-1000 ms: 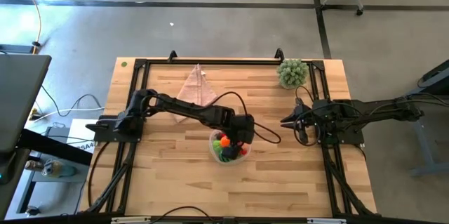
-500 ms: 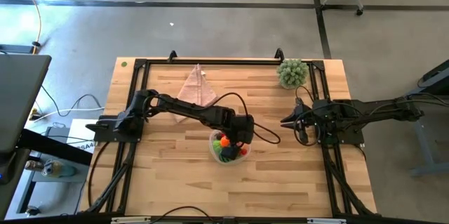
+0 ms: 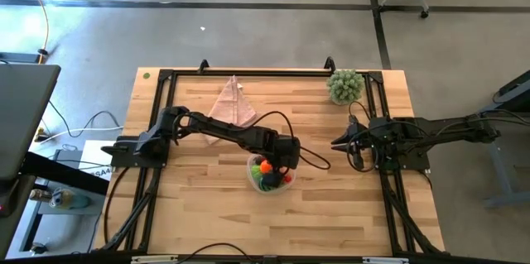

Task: Pick and placing Produce into tupperware
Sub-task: Put the peach into the transparent bin, then return to Home Position

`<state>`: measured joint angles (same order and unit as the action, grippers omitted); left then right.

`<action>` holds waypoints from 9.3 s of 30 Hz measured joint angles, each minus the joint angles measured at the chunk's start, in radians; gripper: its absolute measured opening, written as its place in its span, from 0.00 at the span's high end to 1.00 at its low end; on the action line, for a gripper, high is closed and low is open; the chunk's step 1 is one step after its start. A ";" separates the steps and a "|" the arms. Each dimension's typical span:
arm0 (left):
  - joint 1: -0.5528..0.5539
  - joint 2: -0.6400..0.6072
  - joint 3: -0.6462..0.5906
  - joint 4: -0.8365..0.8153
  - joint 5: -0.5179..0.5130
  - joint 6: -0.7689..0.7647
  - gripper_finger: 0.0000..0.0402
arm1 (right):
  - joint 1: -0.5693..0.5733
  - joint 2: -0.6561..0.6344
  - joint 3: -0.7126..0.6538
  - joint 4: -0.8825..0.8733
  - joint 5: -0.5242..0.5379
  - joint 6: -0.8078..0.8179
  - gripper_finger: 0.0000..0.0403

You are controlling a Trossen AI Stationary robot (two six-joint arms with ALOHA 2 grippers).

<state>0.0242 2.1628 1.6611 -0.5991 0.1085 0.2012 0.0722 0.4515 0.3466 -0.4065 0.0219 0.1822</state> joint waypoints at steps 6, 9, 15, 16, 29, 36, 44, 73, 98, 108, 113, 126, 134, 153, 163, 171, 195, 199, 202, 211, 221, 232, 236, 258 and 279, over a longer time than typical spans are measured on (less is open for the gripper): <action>0.000 0.000 0.000 0.000 -0.004 0.000 0.22 | 0.000 0.000 0.000 0.000 0.000 0.000 0.83; -0.001 0.000 0.010 -0.017 -0.004 -0.001 0.21 | 0.000 0.000 0.000 0.000 0.000 0.000 0.83; -0.012 0.000 0.142 -0.153 0.003 -0.007 0.23 | 0.000 0.000 0.000 0.000 0.000 0.000 0.83; -0.014 0.000 0.170 -0.180 0.003 -0.007 0.24 | 0.000 0.000 0.000 0.000 0.000 0.000 0.83; -0.017 -0.001 0.567 -0.813 -0.062 -0.033 0.26 | 0.000 0.000 0.000 0.000 0.000 0.000 0.83; 0.036 -0.039 0.642 -0.966 -0.117 -0.083 0.43 | 0.000 0.000 0.000 0.000 0.000 0.000 0.83; 0.161 -0.292 0.477 -0.941 -0.104 -0.104 0.69 | 0.000 0.000 0.000 0.001 0.000 0.000 0.83; 0.264 -1.719 -1.055 0.304 0.121 -0.257 0.96 | 0.000 0.000 0.000 0.000 0.000 0.000 0.83; 0.264 -1.981 -1.397 0.260 0.055 -0.258 0.96 | 0.000 0.000 0.000 0.000 0.000 0.000 0.83; 0.264 -1.980 -1.450 0.290 0.013 -0.257 0.96 | 0.000 0.000 0.000 0.000 0.000 0.000 0.83; 0.264 -1.980 -1.461 0.306 -0.027 -0.258 0.96 | 0.000 0.000 0.000 0.000 0.000 0.000 0.83; 0.264 -1.980 -1.461 0.306 -0.027 -0.258 0.96 | 0.000 0.000 0.000 0.000 0.048 -0.114 0.83; 0.264 -1.980 -1.461 0.306 -0.027 -0.258 0.96 | 0.000 0.000 0.000 0.002 0.110 -0.164 0.83; 0.264 -1.980 -1.461 0.305 -0.027 -0.259 0.96 | 0.000 -0.078 0.000 0.694 0.134 -0.136 0.83; 0.264 -1.980 -1.461 0.305 -0.028 -0.259 0.96 | 0.000 -0.366 -0.001 0.491 0.117 -0.092 0.83; 0.263 -1.980 -1.461 0.305 -0.028 -0.259 0.96 | 0.000 -0.361 -0.017 0.325 0.187 -0.027 0.83; 0.263 -1.980 -1.461 0.305 -0.028 -0.259 0.96 | 0.000 -0.361 -0.336 0.507 0.125 -0.029 0.83; 0.264 -1.980 -1.461 0.305 -0.028 -0.259 0.96 | 0.000 -0.355 -0.335 0.441 0.146 -0.030 0.83; 0.263 -1.980 -1.461 0.305 -0.028 -0.259 0.96 | 0.000 -0.353 -0.335 0.441 0.146 -0.028 0.83; 0.263 -1.980 -1.461 0.305 -0.028 -0.259 0.96 | 0.000 -0.353 -0.335 0.441 0.146 -0.026 0.83; 0.263 -1.980 -1.461 0.305 -0.028 -0.259 0.96 | 0.000 -0.353 -0.335 0.440 0.146 -0.026 0.83; 0.263 -1.980 -1.461 0.305 -0.028 -0.259 0.96 | 0.000 -0.353 -0.335 0.440 0.147 -0.026 0.83; 0.263 -1.980 -1.461 0.305 -0.028 -0.259 0.96 | 0.000 -0.353 -0.335 0.440 0.147 -0.026 0.83; 0.263 -1.980 -1.461 0.305 -0.028 -0.259 0.96 | 0.000 -0.353 -0.335 0.439 0.148 -0.026 0.83; 0.263 -1.980 -1.461 0.305 -0.028 -0.259 0.96 | 0.000 -0.353 -0.335 0.439 0.148 -0.026 0.83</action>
<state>0.2874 0.1829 0.2005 -0.2939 0.0808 -0.0574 0.0724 0.0986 0.0116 0.0330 0.1695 0.1562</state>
